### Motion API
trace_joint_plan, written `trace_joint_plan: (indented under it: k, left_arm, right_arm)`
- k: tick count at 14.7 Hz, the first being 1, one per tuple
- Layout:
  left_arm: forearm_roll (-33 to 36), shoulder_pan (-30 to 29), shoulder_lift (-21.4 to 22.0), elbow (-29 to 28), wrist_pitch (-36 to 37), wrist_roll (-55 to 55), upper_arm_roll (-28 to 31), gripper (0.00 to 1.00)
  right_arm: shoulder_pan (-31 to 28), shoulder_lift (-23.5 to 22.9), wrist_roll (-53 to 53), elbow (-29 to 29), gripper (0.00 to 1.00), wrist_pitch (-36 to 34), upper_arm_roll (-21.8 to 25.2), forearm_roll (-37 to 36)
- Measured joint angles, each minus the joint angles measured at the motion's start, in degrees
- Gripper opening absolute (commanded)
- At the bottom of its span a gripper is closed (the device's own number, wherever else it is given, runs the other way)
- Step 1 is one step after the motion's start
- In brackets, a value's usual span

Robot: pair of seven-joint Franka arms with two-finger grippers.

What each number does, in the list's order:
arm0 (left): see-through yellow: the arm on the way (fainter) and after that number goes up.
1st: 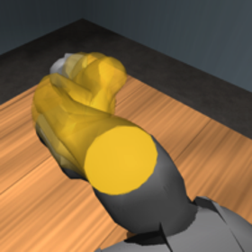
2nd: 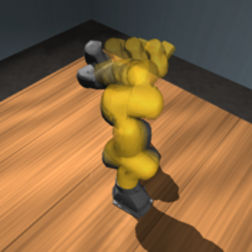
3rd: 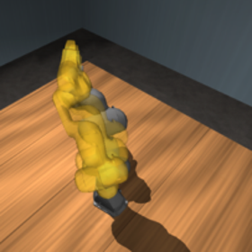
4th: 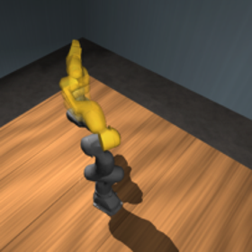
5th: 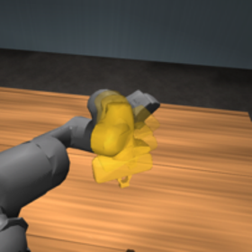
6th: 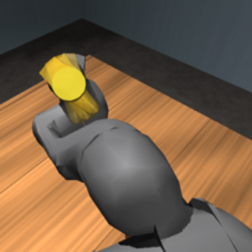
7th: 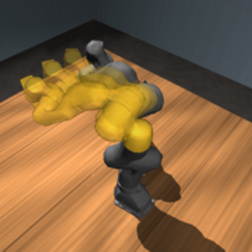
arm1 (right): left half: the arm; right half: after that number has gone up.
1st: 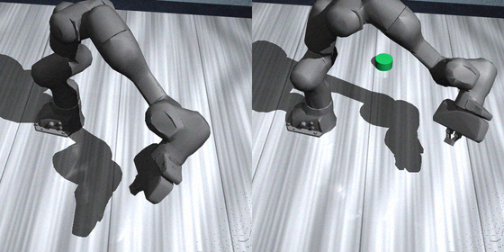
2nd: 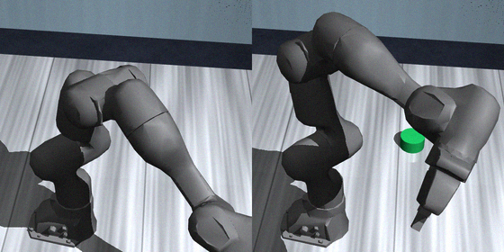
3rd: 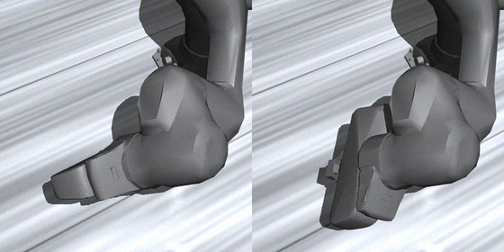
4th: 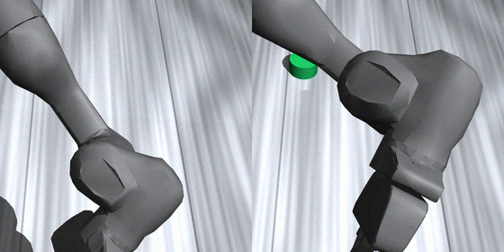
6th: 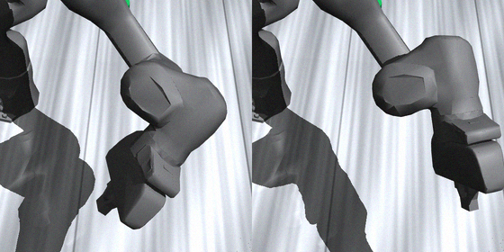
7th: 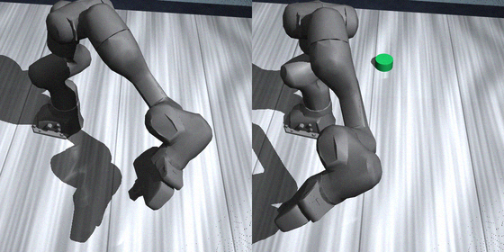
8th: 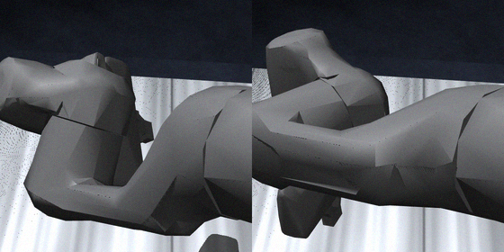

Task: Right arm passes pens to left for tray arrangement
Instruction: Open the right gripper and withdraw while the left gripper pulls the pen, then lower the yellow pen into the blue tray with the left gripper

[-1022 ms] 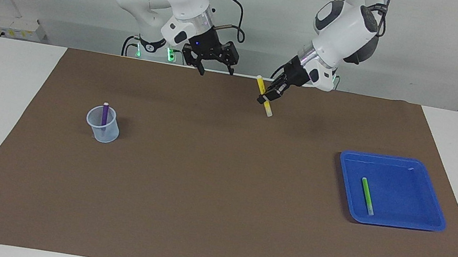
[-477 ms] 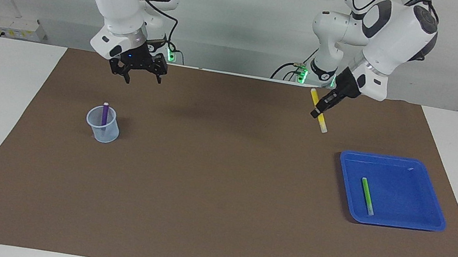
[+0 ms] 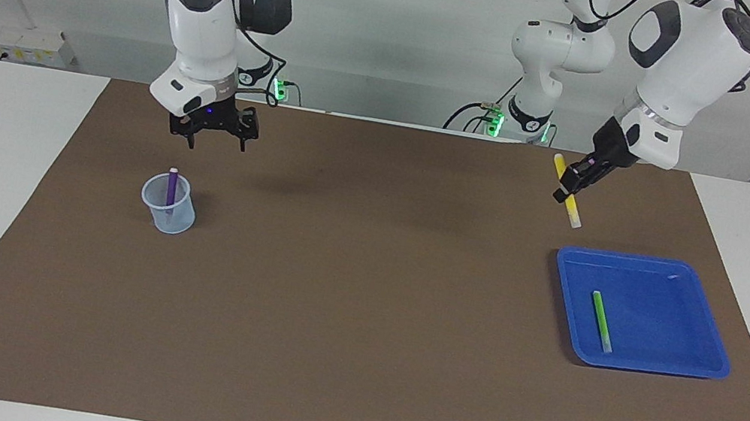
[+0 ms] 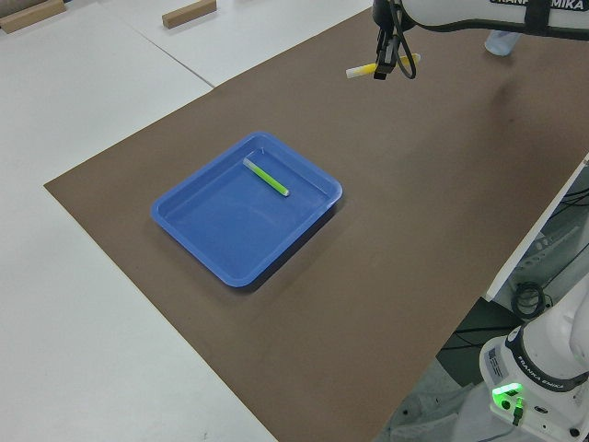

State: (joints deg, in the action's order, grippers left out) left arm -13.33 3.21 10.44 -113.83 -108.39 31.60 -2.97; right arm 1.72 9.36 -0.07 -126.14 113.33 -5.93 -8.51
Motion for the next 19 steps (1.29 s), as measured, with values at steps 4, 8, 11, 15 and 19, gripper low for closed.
trace_joint_plan:
  k: [4, 8, 11, 15, 19]
  left_arm:
    - [2.4, -2.9, 0.0, 0.0, 0.1, -7.0, 0.0, 0.0]
    - [4.4, -6.7, 0.0, 0.0, 0.1, -16.3, 0.1, 0.0]
    - [6.8, -8.9, 0.0, 0.0, 0.5, -23.3, 0.1, 0.0]
    - [11.0, -9.0, 0.0, 0.0, 1.8, -30.8, 0.0, 0.0]
    - [13.9, -9.1, 0.0, 0.0, 2.2, -37.8, 0.0, 0.0]
  right_arm:
    - [-6.9, -0.8, 8.5, -3.9, 1.0, 5.9, 0.3, -0.1]
    - [-7.9, -2.5, 9.7, -5.3, 0.84, 8.5, 0.2, -0.1]
    - [-8.2, -3.3, 9.8, -5.7, 0.58, 9.5, 0.2, -0.1]
    - [-8.8, -3.3, 11.5, -5.7, 0.24, 9.5, 0.2, -0.1]
    - [-8.8, -3.3, 12.5, -5.7, 0.0, 9.6, 0.2, -0.1]
